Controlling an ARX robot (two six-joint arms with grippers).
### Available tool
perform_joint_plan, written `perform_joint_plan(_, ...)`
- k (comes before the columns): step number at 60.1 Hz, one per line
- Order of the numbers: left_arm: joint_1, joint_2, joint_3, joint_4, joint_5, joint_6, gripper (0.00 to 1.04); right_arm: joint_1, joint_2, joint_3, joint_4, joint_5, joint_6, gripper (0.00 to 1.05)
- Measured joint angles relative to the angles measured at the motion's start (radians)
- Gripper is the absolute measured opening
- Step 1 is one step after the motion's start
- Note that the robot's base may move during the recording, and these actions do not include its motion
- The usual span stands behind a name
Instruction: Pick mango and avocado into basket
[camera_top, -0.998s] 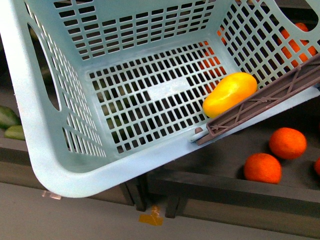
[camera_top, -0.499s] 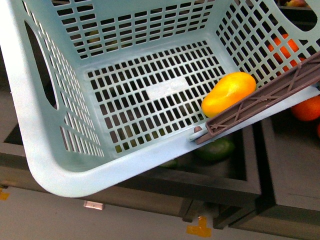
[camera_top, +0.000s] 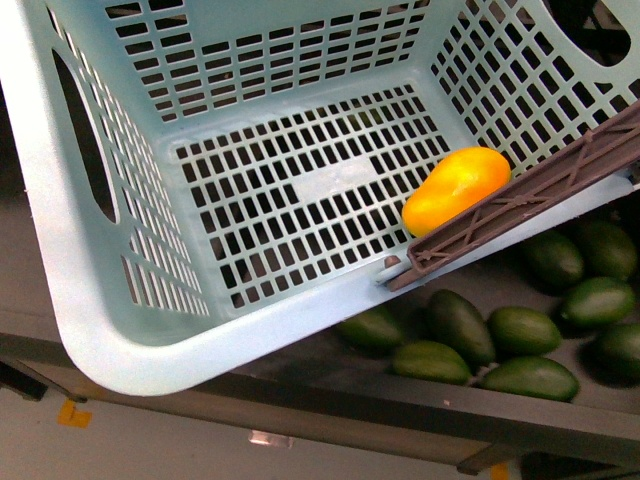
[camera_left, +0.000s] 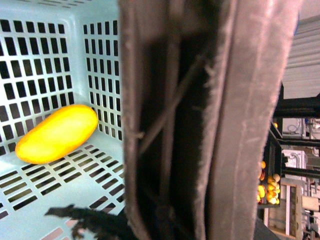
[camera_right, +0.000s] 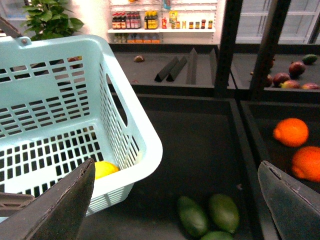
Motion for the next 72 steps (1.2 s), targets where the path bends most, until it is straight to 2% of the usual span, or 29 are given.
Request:
perform_joint_plan(40, 0.015, -0.003, 0.000, 0.000, -0.024, 0.018, 0.15, 0.000, 0.002, 0.000, 0.000, -0.005, 0.000, 0.96)
perform_joint_plan(42, 0.015, -0.003, 0.000, 0.000, -0.020, 0.019, 0.15, 0.011, 0.010, 0.010, -0.040, 0.046, 0.013, 0.96)
perform_joint_plan(45, 0.015, -0.002, 0.000, 0.000, -0.015, 0.011, 0.15, 0.016, 0.058, 0.081, -0.228, 0.211, 0.045, 0.96)
perform_joint_plan(48, 0.010, -0.002, 0.000, 0.000, -0.008, 0.006, 0.15, -0.036, 0.137, 0.116, -0.284, 0.229, 0.048, 0.96)
perform_joint_plan(51, 0.005, -0.002, 0.000, 0.000, -0.005, 0.006, 0.15, -0.106, 0.228, 0.120, -0.230, 0.188, 0.032, 0.96)
perform_joint_plan(60, -0.003, -0.002, 0.000, 0.000, 0.015, -0.002, 0.15, -0.383, 0.640, 0.224, 0.082, -0.073, -0.132, 0.96)
perform_joint_plan(66, -0.004, -0.002, 0.000, 0.000, 0.009, -0.002, 0.15, -0.501, 0.889, 0.323, 0.180, -0.087, -0.167, 0.96)
perform_joint_plan(72, -0.001, -0.002, 0.000, 0.000, -0.006, 0.000, 0.15, -0.548, 1.110, 0.423, 0.224, -0.060, -0.146, 0.96)
